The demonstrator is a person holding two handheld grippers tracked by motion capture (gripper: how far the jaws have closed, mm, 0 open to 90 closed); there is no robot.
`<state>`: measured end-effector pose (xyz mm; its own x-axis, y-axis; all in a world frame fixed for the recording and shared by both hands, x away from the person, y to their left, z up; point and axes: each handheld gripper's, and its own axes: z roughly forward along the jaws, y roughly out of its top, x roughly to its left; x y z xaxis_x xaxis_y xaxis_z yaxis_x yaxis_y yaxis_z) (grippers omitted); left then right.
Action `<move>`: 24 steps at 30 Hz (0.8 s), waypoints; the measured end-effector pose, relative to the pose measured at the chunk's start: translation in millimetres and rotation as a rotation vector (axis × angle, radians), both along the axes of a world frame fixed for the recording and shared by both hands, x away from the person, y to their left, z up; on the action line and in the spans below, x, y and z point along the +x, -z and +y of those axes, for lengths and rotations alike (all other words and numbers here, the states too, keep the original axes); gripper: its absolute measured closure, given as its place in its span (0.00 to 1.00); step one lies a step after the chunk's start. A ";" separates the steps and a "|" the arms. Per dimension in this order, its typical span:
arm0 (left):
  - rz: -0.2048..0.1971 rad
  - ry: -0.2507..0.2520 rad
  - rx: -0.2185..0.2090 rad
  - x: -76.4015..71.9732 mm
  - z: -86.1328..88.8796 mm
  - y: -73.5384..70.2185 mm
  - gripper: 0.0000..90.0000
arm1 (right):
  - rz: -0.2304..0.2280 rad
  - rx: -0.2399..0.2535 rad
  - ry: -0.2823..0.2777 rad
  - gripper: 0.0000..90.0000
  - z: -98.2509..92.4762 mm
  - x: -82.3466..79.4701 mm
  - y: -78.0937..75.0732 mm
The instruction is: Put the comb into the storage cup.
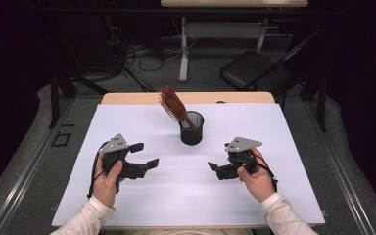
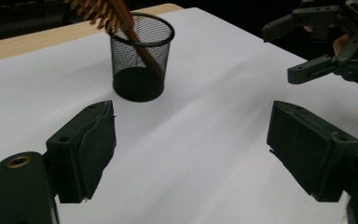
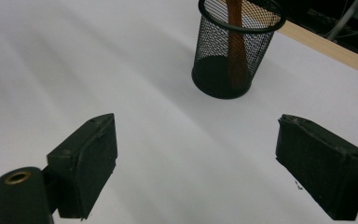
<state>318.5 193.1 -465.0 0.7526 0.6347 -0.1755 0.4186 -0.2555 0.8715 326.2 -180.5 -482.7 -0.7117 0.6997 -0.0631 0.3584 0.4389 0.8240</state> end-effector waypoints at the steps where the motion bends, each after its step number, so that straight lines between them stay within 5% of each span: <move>1: 0.001 -0.008 -0.006 -0.8 2.9 1.7 0.18 | 0.001 -0.002 0.003 0.14 -1.6 -1.0 1.3; 12: 0.031 -0.095 -0.049 -7.3 35.3 22.9 0.18 | 0.007 -0.011 0.042 0.14 -19.7 -14.9 9.6; 24: 0.047 -0.156 -0.071 -5.7 48.5 46.8 0.18 | 0.003 0.013 0.099 0.14 -39.1 -21.5 16.2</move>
